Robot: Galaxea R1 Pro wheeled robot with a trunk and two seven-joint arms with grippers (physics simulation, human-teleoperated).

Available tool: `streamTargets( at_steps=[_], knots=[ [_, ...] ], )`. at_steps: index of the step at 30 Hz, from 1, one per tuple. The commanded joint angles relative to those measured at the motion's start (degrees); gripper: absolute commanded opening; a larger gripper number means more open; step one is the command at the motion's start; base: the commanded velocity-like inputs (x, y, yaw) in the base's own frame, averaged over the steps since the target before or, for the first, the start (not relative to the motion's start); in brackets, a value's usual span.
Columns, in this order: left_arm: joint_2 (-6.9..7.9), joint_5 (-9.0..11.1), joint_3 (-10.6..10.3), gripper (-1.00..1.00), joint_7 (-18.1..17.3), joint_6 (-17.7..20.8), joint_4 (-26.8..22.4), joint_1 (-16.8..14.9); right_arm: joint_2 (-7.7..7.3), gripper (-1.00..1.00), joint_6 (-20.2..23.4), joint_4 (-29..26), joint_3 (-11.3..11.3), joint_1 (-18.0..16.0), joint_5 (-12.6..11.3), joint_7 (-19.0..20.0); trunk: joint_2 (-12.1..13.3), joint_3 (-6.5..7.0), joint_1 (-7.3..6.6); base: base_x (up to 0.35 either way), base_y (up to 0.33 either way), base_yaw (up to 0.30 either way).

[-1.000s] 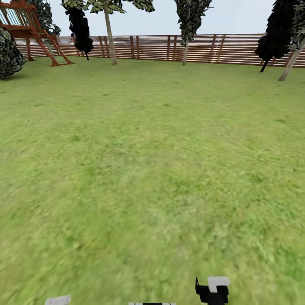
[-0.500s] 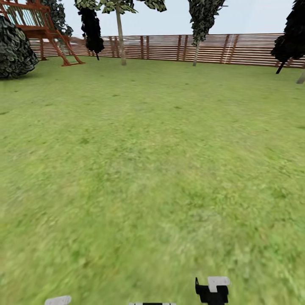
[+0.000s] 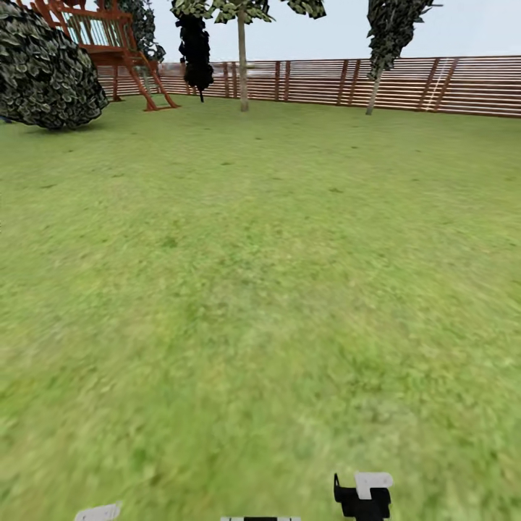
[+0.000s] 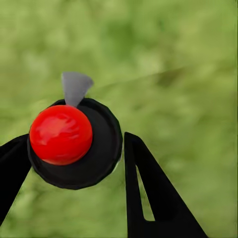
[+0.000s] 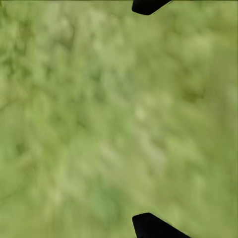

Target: In the garden, pick up the pesticide atomizer on the floor and spray pesticide onto both trees until each tree trunk is fully covered.

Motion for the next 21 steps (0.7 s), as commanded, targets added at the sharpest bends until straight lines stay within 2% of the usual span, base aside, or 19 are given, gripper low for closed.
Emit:
streamTargets(
  at_steps=[1, 21],
  knots=[
    [0.01, 0.0, 0.0, -1.00, 0.0, 0.0, 0.0, 0.0, 0.02, 1.00, 0.0, 0.0, 0.0, 0.0, 0.0, 0.0, 0.0, 0.00, 0.00, 0.340, 0.000, 0.021],
    [0.11, 0.1, 0.0, -1.00, 0.0, -0.1, 0.0, 0.0, 0.24, 1.00, 0.2, 0.1, 0.0, 0.0, -0.1, -0.1, 0.0, 0.00, 0.00, 0.340, 0.000, 0.001]
  ],
)
